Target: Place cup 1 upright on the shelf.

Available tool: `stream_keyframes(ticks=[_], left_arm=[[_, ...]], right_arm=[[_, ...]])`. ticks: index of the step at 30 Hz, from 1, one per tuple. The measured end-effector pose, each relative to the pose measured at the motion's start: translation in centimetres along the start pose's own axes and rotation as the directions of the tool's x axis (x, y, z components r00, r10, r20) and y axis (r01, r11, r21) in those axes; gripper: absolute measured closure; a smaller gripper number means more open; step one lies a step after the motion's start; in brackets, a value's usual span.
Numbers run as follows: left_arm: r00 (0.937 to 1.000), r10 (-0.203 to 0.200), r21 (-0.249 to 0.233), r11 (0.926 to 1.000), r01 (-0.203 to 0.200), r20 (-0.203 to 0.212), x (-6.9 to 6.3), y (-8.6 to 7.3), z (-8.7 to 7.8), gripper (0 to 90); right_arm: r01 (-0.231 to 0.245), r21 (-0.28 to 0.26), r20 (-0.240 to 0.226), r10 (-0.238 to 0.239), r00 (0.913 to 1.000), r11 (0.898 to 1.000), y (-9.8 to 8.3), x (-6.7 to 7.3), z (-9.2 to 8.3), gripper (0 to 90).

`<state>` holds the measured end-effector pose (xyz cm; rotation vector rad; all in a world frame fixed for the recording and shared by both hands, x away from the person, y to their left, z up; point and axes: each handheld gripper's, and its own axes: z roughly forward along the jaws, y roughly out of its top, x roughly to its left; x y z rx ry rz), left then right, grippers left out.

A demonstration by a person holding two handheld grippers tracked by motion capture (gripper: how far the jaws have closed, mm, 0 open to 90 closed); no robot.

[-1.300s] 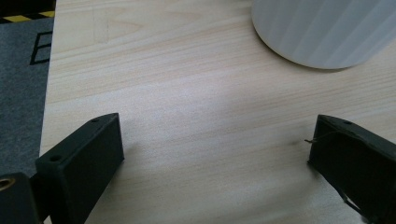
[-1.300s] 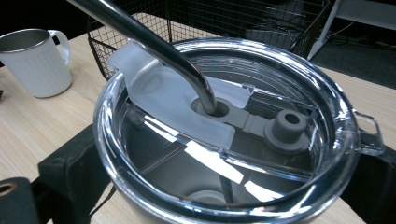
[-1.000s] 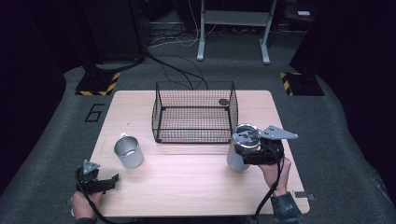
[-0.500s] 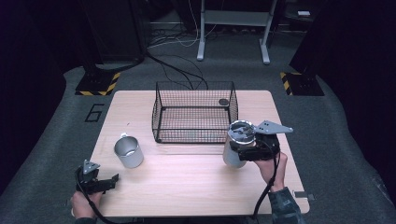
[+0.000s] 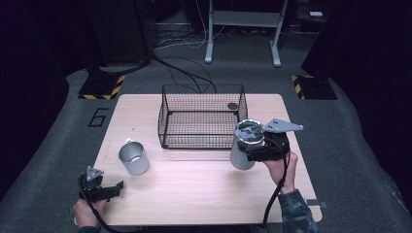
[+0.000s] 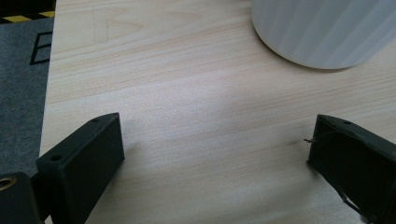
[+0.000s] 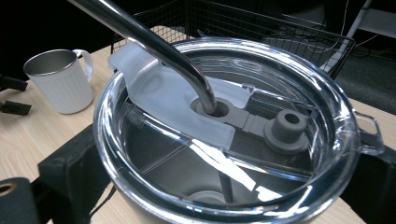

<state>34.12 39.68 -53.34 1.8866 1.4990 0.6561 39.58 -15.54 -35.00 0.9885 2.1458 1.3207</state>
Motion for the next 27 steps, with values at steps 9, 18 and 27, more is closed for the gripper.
stream_keyframes(ticks=[9, 18, 27], left_arm=[[1.0000, 0.003, 0.005, 1.0000, -0.003, 0.000, 0.0, 0.0, 0.0, 3.1], [1.0000, 0.000, -0.004, 1.0000, 0.000, -0.003, 0.0, 0.0, 0.0, 3.1], [1.0000, 0.000, 0.006, 1.0000, 0.000, 0.001, 0.0, 0.0, 0.0, 3.1]], right_arm=[[0.012, 0.005, -0.004, -0.012, 0.9999, 1.000, 0.9, -0.1, 0.5, 3.2], [0.019, 0.013, -0.016, -0.019, 0.9997, 1.000, 1.8, -0.1, 1.5, 3.2], [0.030, 0.002, -0.031, -0.030, 0.9991, 1.000, 3.4, -0.3, 2.4, 3.2]])
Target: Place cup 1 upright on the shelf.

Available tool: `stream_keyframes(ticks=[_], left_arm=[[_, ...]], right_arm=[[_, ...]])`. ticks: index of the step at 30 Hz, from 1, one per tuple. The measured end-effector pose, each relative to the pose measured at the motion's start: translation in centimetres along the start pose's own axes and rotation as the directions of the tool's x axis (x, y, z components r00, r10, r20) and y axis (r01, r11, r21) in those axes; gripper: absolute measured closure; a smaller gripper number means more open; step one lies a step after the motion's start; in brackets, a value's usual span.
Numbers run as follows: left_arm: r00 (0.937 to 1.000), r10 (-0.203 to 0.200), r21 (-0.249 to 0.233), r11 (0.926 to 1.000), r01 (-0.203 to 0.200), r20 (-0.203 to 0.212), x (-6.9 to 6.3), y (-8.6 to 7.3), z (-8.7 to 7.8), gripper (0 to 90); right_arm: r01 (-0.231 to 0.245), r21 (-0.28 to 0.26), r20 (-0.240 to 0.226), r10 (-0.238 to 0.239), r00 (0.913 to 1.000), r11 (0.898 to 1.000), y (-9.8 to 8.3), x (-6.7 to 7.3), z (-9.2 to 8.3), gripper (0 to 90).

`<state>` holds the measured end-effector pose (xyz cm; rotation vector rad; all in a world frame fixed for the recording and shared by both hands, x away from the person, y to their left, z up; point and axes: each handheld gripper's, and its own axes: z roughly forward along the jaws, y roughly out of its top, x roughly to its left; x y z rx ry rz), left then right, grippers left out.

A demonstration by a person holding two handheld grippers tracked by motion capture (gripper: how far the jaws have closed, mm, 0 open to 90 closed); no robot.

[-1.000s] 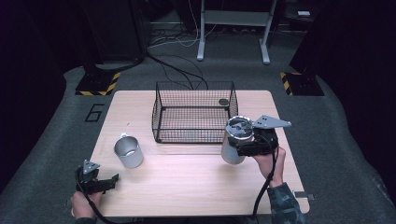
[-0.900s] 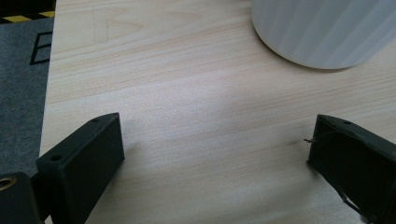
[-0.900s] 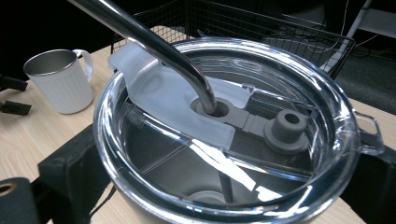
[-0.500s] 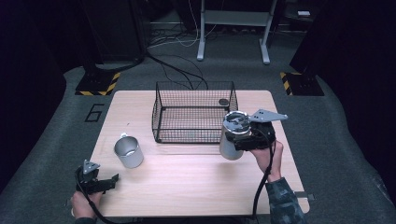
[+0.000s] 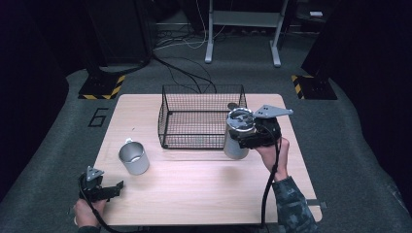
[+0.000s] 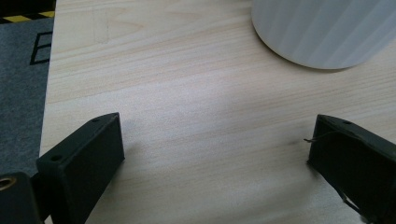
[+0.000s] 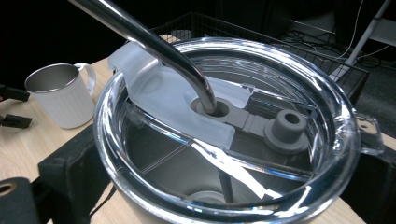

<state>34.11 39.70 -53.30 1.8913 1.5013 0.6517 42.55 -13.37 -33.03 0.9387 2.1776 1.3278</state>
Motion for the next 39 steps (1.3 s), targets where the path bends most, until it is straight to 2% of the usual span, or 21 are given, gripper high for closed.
stream_keyframes(ticks=[7, 12, 21, 39], left_arm=[[1.0000, 0.000, 0.000, 1.0000, 0.000, 0.000, 0.0, 0.0, 0.0, 3.1], [1.0000, -0.001, -0.005, 1.0000, 0.001, -0.001, 0.0, 0.0, 0.0, 3.1], [1.0000, 0.002, -0.001, 1.0000, -0.002, -0.001, 0.0, 0.0, 0.0, 3.1], [1.0000, 0.000, -0.005, 1.0000, 0.000, -0.001, 0.0, 0.0, 0.0, 3.3]], right_arm=[[0.000, -0.009, -0.006, 0.000, 1.0000, 1.000, 0.9, -0.1, 0.2, 3.2], [0.018, -0.013, -0.003, -0.018, 0.9998, 1.000, 1.8, -0.3, 0.1, 3.2], [0.011, -0.024, -0.001, -0.011, 0.9999, 1.000, 2.9, -0.6, 0.2, 3.2], [0.023, -0.031, 0.003, -0.022, 0.9997, 0.999, 5.3, -1.3, 1.4, 3.2]])
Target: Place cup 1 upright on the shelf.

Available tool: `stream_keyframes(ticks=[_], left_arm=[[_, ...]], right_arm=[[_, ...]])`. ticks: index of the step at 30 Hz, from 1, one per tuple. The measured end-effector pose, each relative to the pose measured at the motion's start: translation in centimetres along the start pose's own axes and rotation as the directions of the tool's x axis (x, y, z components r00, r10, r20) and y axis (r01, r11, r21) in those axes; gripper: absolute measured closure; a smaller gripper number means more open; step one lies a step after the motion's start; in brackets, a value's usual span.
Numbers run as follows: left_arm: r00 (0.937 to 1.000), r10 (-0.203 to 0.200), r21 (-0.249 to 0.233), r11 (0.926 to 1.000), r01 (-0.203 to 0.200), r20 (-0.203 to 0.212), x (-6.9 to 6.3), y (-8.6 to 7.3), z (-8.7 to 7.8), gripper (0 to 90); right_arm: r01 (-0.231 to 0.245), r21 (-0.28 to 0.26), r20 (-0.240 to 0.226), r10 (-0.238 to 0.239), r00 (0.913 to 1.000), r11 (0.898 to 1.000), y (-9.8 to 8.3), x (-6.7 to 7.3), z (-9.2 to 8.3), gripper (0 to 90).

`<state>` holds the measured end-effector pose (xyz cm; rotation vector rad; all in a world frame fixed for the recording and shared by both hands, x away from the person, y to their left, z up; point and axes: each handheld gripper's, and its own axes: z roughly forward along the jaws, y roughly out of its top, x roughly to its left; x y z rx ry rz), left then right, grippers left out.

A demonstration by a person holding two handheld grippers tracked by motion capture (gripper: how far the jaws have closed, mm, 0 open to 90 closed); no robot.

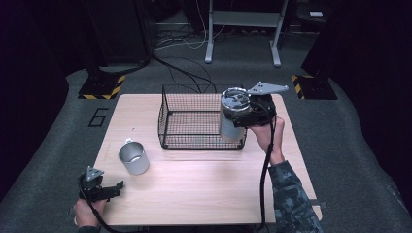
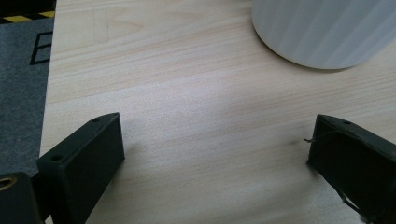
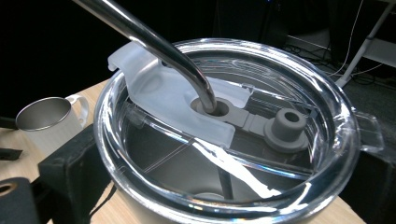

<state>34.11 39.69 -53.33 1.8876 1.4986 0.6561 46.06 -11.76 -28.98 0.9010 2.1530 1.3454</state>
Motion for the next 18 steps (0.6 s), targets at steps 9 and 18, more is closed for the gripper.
stream_keyframes(ticks=[9, 18], left_arm=[[1.0000, 0.000, 0.000, 1.0000, 0.000, -0.003, 0.0, 0.0, 0.0, 3.2], [1.0000, 0.002, 0.001, 1.0000, -0.002, 0.000, 0.0, 0.0, 0.0, 3.4]], right_arm=[[-0.003, 0.013, 0.010, 0.003, 0.9999, 1.000, 0.8, -0.5, 1.2, 3.2], [-0.011, 0.016, 0.018, 0.011, 0.9998, 1.000, 1.1, -1.1, 2.2, 3.2]])
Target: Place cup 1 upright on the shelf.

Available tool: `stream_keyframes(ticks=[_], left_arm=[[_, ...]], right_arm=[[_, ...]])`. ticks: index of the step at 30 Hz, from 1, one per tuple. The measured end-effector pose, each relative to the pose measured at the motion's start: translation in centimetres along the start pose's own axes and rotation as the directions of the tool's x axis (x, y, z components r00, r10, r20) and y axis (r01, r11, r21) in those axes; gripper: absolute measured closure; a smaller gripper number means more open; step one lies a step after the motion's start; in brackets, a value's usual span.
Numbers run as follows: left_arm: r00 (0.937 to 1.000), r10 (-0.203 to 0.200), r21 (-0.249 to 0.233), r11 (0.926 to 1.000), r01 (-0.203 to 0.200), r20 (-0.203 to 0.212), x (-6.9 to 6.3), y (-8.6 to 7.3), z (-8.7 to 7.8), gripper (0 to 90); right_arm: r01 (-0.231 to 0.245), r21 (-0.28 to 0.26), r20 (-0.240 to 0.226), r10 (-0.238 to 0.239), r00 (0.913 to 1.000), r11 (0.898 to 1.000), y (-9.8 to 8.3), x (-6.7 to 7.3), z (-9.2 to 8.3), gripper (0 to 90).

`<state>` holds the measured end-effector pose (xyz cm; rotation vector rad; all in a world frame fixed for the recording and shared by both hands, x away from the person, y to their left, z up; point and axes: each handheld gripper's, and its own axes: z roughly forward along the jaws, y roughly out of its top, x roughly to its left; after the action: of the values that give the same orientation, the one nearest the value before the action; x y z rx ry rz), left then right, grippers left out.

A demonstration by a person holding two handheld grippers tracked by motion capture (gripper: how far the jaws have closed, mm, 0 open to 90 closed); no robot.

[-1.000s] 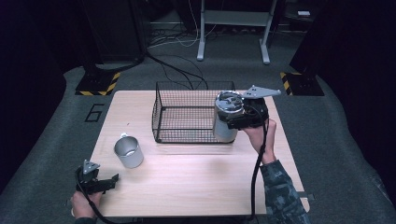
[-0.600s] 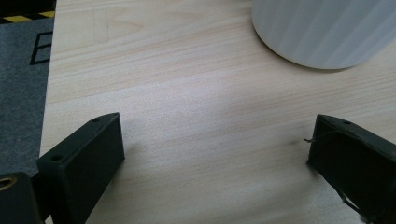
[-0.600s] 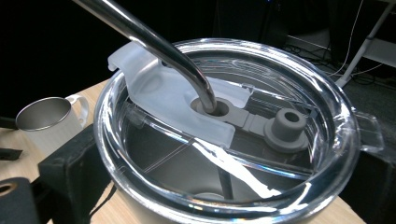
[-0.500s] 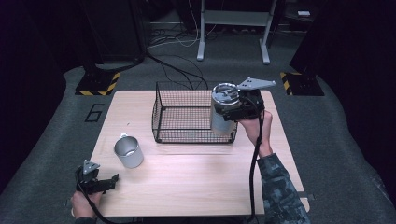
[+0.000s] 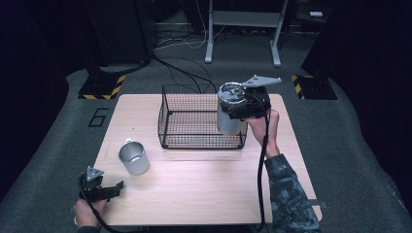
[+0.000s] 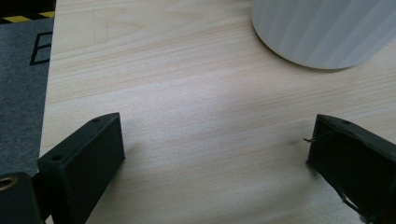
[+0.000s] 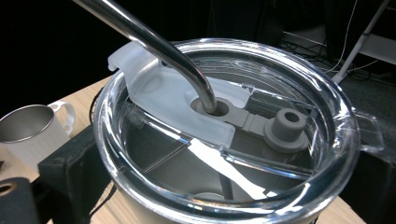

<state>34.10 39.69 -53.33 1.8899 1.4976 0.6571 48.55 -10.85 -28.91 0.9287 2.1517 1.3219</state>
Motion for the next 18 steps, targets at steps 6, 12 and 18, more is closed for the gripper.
stream_keyframes(ticks=[6, 12, 18], left_arm=[[1.0000, -0.001, -0.003, 1.0000, 0.001, -0.002, 0.0, 0.0, 0.0, 3.4], [1.0000, 0.003, 0.003, 1.0000, -0.003, 0.000, 0.0, 0.0, 0.0, 3.5], [1.0000, 0.003, 0.003, 1.0000, -0.003, 0.000, 0.0, 0.0, 0.0, 3.5]], right_arm=[[-0.012, 0.004, 0.017, 0.012, 0.9998, 1.000, 0.0, -0.3, 0.8, 3.2], [-0.021, 0.000, 0.031, 0.021, 0.9993, 1.000, -0.2, -0.8, 1.5, 3.2], [-0.025, 0.005, 0.040, 0.024, 0.9989, 1.000, -0.3, -1.2, 2.4, 3.2]])
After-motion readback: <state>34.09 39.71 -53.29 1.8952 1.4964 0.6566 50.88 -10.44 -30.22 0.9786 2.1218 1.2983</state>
